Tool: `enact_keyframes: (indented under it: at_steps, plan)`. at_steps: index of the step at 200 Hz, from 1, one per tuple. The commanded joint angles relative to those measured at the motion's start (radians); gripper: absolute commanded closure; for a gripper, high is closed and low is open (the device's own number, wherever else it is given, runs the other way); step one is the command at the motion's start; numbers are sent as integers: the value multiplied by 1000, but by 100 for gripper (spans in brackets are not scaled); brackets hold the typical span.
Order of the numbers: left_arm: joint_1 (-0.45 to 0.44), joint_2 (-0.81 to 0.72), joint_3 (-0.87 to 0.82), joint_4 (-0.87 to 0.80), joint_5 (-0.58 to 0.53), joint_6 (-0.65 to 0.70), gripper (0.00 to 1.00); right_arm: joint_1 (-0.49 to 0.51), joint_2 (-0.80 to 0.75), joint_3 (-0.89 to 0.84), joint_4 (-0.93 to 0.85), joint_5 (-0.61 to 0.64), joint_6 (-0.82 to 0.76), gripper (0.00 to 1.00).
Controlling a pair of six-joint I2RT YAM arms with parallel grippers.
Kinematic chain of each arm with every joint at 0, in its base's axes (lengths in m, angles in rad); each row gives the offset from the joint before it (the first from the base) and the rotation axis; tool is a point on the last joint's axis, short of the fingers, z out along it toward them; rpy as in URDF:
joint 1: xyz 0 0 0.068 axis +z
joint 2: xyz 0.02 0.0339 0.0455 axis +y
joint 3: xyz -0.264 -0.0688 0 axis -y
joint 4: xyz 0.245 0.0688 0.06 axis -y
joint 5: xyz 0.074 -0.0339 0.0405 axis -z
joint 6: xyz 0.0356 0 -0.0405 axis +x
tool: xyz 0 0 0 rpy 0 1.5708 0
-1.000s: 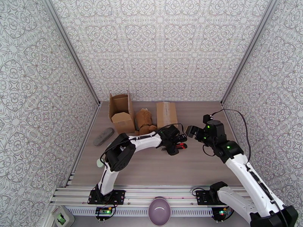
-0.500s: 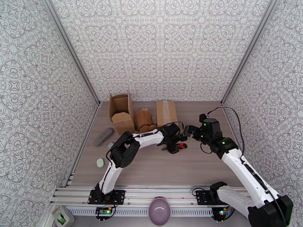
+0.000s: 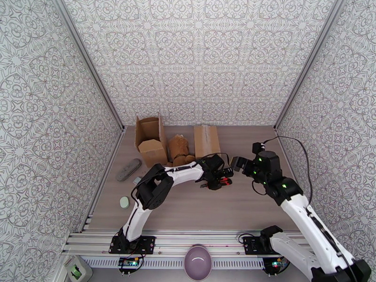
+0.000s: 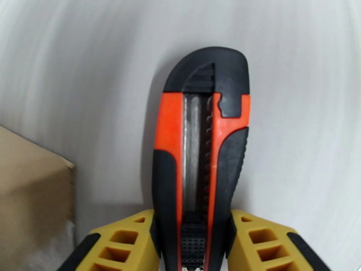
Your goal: Unpack the express box
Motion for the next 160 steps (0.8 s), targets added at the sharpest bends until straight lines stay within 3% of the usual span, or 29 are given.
enact_keyframes:
  at_steps: [1, 40, 86, 112, 160]
  plan:
    - [-12, -87, -53, 21, 41, -44, 60, 4, -52, -34, -67, 74, 55, 5]
    - [1, -176, -90, 68, 64, -102, 61, 3, -130, -97, -171, 77, 173, 4]
    - [55, -285, -126, 153, 138, -258, 62, 3, -326, -237, -159, 57, 343, 6]
    - [62, -318, -105, 179, 133, -335, 63, 11, -368, -342, 27, -61, 364, 11]
    - [48, -332, -45, 185, 100, -418, 64, 64, -241, -410, 359, -81, 376, 13]
